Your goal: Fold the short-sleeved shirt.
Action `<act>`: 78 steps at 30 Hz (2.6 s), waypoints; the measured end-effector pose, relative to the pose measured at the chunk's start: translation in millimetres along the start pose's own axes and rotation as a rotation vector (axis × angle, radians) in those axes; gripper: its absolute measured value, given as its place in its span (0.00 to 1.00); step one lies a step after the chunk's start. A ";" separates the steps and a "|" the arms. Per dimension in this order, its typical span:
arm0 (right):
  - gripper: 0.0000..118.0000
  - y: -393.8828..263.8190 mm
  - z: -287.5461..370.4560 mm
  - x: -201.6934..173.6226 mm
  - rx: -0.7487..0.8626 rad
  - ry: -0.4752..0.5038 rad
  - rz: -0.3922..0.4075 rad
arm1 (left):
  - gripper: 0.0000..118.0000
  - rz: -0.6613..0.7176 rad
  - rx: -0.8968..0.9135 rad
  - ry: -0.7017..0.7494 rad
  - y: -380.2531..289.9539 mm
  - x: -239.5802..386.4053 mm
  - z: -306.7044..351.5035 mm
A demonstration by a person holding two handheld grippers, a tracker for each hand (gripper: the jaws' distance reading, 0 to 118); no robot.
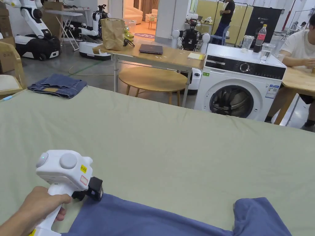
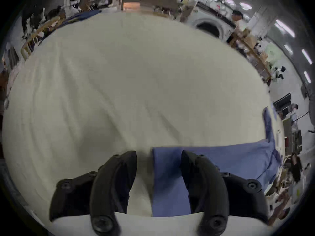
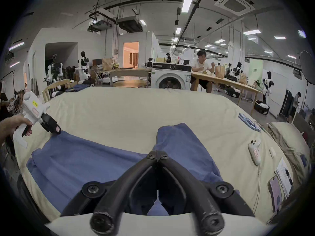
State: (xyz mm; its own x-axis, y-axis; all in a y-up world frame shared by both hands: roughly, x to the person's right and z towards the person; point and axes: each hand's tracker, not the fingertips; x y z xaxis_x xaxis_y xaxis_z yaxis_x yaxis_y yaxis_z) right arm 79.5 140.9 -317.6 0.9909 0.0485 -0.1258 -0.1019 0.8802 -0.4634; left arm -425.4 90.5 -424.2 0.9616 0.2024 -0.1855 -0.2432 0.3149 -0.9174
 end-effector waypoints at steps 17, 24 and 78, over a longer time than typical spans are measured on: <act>0.16 47.9 -54.2 55.3 -0.193 -0.044 -0.026 | 0.00 -0.145 0.227 0.036 -28.0 23.8 32.3; 0.51 82.1 -161.6 106.8 -0.436 -0.011 -0.049 | 0.00 -0.122 0.277 0.001 -36.7 22.1 49.9; 0.00 -80.8 68.8 126.8 -0.495 -0.083 0.014 | 0.00 -0.125 0.225 -0.053 -247.0 -15.4 86.8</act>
State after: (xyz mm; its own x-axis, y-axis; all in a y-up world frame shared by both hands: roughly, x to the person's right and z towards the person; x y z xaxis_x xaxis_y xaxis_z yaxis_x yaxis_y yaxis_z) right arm 219.5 108.4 -235.8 0.9908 0.1138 -0.0737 -0.1246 0.5503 -0.8256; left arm -391.3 90.1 -164.2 0.9793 0.1959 -0.0513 -0.1509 0.5372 -0.8298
